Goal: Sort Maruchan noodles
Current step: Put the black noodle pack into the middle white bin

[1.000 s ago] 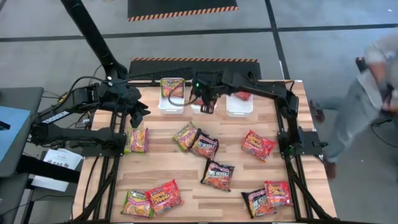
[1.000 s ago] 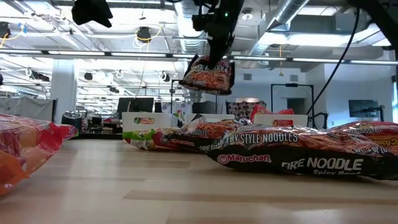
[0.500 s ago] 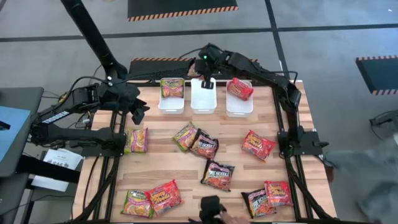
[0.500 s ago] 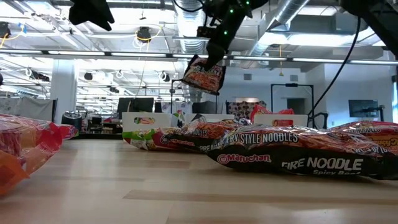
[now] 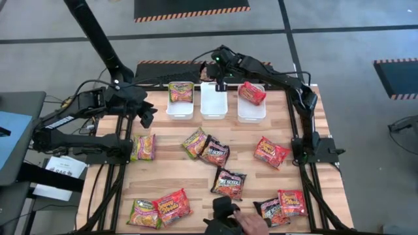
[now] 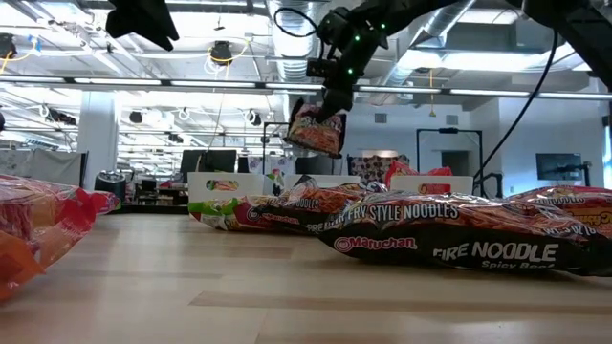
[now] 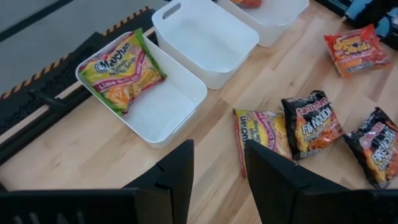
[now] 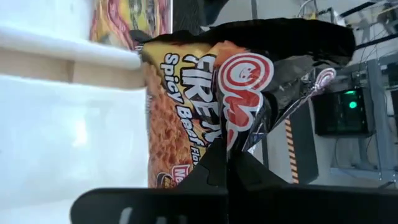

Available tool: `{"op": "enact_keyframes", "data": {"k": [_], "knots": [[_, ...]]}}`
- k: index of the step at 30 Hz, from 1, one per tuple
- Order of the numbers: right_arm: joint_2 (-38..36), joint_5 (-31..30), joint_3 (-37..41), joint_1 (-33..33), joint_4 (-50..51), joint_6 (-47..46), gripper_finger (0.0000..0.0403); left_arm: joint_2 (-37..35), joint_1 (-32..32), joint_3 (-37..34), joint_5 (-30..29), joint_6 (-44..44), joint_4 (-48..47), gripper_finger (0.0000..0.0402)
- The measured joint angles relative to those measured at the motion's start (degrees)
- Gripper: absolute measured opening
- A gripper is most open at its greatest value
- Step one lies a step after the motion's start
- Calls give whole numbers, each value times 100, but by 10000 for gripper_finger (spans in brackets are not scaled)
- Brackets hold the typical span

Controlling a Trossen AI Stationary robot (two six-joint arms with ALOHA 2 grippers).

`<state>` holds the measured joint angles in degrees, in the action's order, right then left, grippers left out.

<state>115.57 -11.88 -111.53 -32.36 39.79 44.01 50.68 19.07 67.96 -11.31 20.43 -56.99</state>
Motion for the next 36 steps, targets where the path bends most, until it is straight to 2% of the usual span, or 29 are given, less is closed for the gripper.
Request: {"op": "enact_keyframes", "data": {"k": [14, 36], "knots": [[4, -1, 779, 53, -296, 149, 5, 178, 0, 0, -4, 28, 20, 128], [2, 2, 1525, 73, -1108, 281, 7, 259, 0, 0, 35, 144, 33, 128]]}}
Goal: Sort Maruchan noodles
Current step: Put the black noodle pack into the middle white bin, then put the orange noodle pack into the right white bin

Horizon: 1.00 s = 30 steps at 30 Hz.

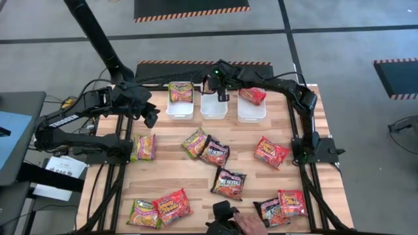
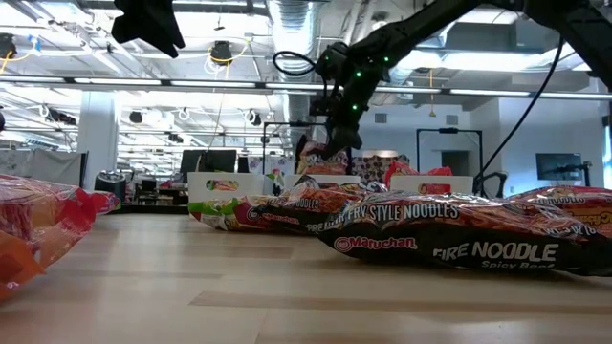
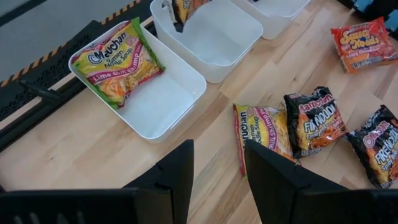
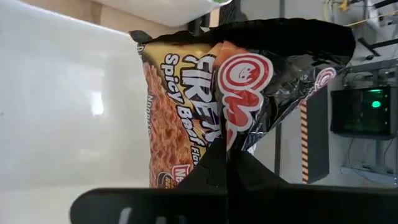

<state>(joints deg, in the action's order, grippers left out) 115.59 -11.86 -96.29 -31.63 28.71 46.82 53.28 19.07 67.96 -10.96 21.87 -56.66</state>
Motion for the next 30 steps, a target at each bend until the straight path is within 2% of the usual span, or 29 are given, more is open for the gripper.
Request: {"op": "enact_keyframes", "data": {"k": [7, 18, 25, 30], "knots": [[-2, -4, 102, -1, -32, 42, 26, 0, 0, 0, 2, 2, 0, 128], [-2, -18, 100, -3, 19, 18, 88, 0, 0, 0, 2, 0, 0, 128], [-2, -381, 98, -2, -63, 14, 136, 0, -1, -2, 2, 0, 0, 128], [-2, -833, -49, 8, -36, -22, 154, 0, 0, -2, 3, 0, -1, 128]]}}
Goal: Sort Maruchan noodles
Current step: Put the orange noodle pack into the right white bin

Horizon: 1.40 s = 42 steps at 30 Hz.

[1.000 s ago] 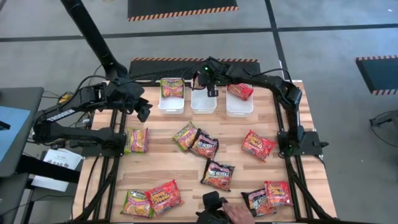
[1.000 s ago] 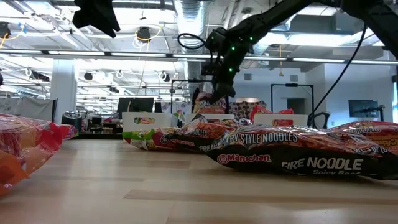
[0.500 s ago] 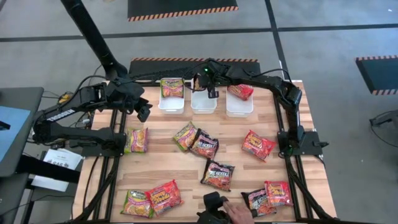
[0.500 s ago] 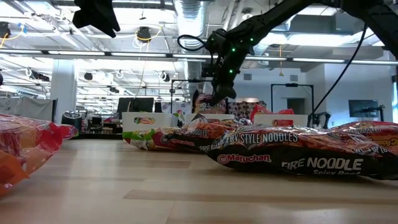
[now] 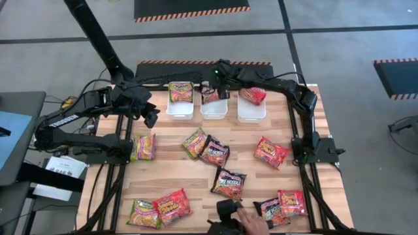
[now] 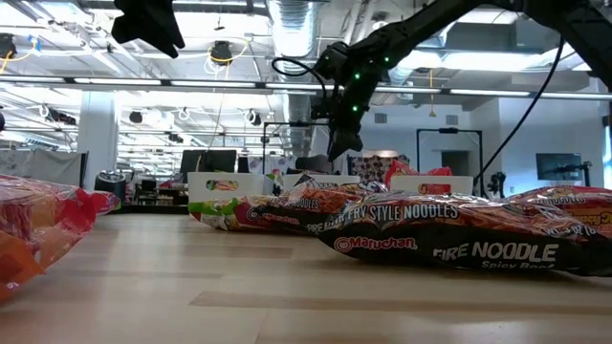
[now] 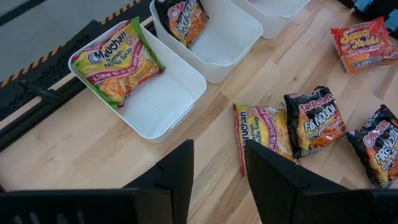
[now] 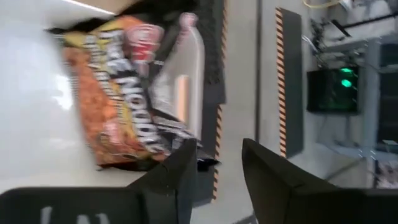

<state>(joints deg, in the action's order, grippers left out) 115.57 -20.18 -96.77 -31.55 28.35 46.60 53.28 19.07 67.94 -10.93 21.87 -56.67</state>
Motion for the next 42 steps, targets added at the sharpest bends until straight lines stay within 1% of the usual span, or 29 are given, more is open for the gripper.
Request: {"op": "enact_keyframes", "data": {"k": [3, 5, 8, 11, 14, 18, 22, 26, 29, 32, 36, 42], "knots": [[0, -123, -278, 8, 229, -172, 154, 0, 0, 0, -1, 0, -7, 128], [0, -140, -527, 25, 597, -534, 154, 0, 0, 0, 1, 0, -39, 128], [-17, -112, -955, 45, 1535, -1293, 152, 0, -1, 0, 1, 0, -71, 128], [-18, 122, -1364, 46, 2661, -1975, 152, 0, -1, -2, 1, 0, -84, 128], [-20, 478, -1621, 61, 3405, -2523, 152, 0, 0, -2, 66, 0, -87, 128], [-20, 1063, -1838, 131, 4069, -3230, 152, 0, -2, -2, 383, -13, -92, 128], [-24, 1766, -1871, 291, 4650, -3960, 152, 0, -2, -2, 730, -15, -189, 128], [-24, 2513, -1871, 565, 5273, -4680, 152, 0, -2, -2, 866, -81, -205, 128], [-24, 2915, -1871, 882, 5430, -5178, 152, 0, -2, -2, 949, -307, -200, 128], [-24, 3090, -1871, 1290, 5417, -5518, 152, 0, -2, -2, 1295, -447, -200, 128], [-24, 3110, -1871, 1858, 5455, -5902, 152, 0, -21, -2, 1921, -686, -213, 128], [-24, 3100, -1871, 2679, 5456, -6730, 152, 0, -351, -2, 2122, -863, -251, 128]]}}
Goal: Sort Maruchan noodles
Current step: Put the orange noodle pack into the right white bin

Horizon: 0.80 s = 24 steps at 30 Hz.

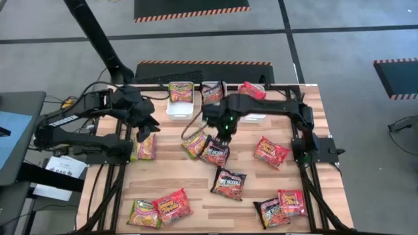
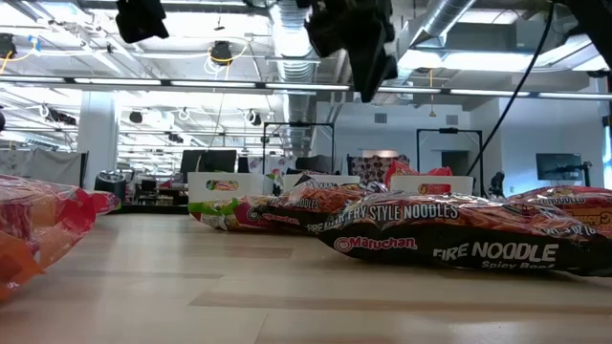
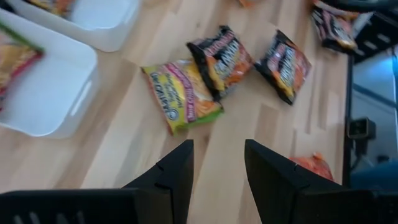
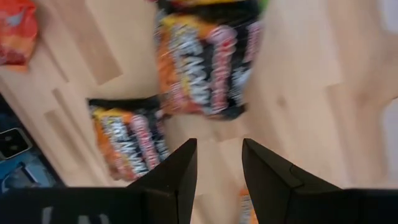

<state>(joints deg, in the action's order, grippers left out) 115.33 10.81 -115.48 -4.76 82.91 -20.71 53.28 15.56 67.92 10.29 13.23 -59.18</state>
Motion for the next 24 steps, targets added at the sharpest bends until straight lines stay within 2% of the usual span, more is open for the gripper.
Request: {"op": "enact_keyframes", "data": {"k": [10, 20, 24], "knots": [[0, -20, 2, 1233, 0, -1254, 152, 0, -940, 0, -3, 28, -37, 128], [0, -38, 4, 2063, 0, -2398, 152, 0, -1886, 0, 14, 1032, -179, 128], [0, -73, 4, 2274, -2, -2752, 152, 13, -2098, 0, 359, 1467, -371, 128]]}}
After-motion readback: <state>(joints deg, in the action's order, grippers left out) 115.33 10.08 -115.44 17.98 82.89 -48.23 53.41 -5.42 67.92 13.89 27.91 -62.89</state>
